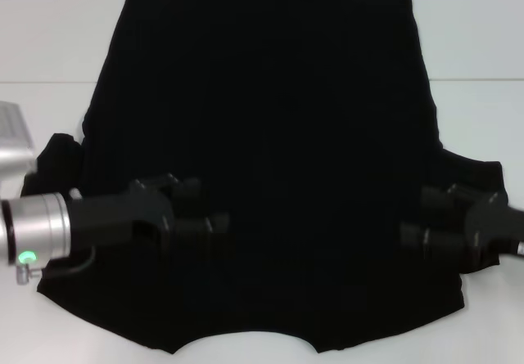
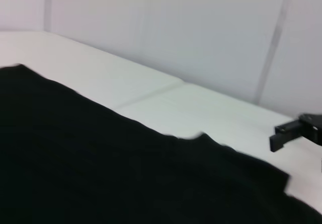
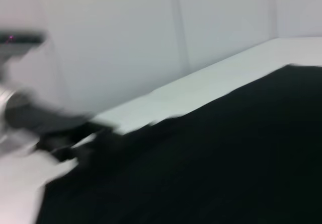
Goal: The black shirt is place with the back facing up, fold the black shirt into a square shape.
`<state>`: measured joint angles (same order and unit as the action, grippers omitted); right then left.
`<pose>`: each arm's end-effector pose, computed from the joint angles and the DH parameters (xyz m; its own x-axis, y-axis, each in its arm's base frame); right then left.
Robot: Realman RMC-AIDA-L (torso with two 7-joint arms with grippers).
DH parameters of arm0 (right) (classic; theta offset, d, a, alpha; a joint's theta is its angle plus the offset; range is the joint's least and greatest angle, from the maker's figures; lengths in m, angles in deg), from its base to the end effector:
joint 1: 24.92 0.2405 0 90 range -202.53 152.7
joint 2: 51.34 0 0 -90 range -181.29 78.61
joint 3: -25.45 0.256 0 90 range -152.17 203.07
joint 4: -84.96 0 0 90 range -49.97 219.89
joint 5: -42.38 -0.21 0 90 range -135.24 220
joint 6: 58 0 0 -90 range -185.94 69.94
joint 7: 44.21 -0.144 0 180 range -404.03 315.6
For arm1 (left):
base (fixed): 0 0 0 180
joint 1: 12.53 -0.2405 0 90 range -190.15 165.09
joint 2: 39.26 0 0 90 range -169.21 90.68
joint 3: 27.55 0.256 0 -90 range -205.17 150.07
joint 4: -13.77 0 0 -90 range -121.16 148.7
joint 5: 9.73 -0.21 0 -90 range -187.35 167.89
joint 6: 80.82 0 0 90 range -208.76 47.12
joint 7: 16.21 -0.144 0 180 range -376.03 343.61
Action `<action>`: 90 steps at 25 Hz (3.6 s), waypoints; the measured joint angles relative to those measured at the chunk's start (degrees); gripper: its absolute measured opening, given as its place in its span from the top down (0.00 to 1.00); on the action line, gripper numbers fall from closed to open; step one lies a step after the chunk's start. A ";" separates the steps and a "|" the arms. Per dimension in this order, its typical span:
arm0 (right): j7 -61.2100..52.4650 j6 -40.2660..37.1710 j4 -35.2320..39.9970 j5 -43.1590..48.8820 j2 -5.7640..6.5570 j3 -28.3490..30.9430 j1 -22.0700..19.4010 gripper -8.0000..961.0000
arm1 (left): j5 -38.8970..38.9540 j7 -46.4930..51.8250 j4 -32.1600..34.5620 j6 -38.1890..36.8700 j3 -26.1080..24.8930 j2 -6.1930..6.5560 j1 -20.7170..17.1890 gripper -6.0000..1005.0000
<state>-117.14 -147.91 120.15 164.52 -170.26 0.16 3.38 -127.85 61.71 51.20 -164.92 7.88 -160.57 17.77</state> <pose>0.3000 0.3151 0.0130 0.7652 -0.3494 -0.5407 -0.5345 -0.8130 -0.2310 -0.2721 0.3340 -0.0114 0.7859 0.3631 0.5005 0.5158 -0.8314 -0.2067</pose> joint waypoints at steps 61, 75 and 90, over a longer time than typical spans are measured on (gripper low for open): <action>-68.40 7.47 1.37 -1.74 15.12 -6.40 12.47 0.08 | -31.47 61.04 4.05 12.00 -17.19 8.04 2.66 0.62; -68.40 7.38 1.28 -1.73 15.12 -6.44 12.24 0.08 | -30.22 62.19 5.62 9.92 -17.24 8.16 2.60 0.95; -68.32 7.38 1.56 -1.73 15.24 -6.05 11.56 0.09 | -34.35 63.31 13.68 6.77 -18.64 10.88 4.48 0.94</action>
<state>-185.46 -140.52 121.71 162.79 -155.02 -5.89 14.94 -162.20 125.02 64.88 -158.16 -10.76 -149.70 22.24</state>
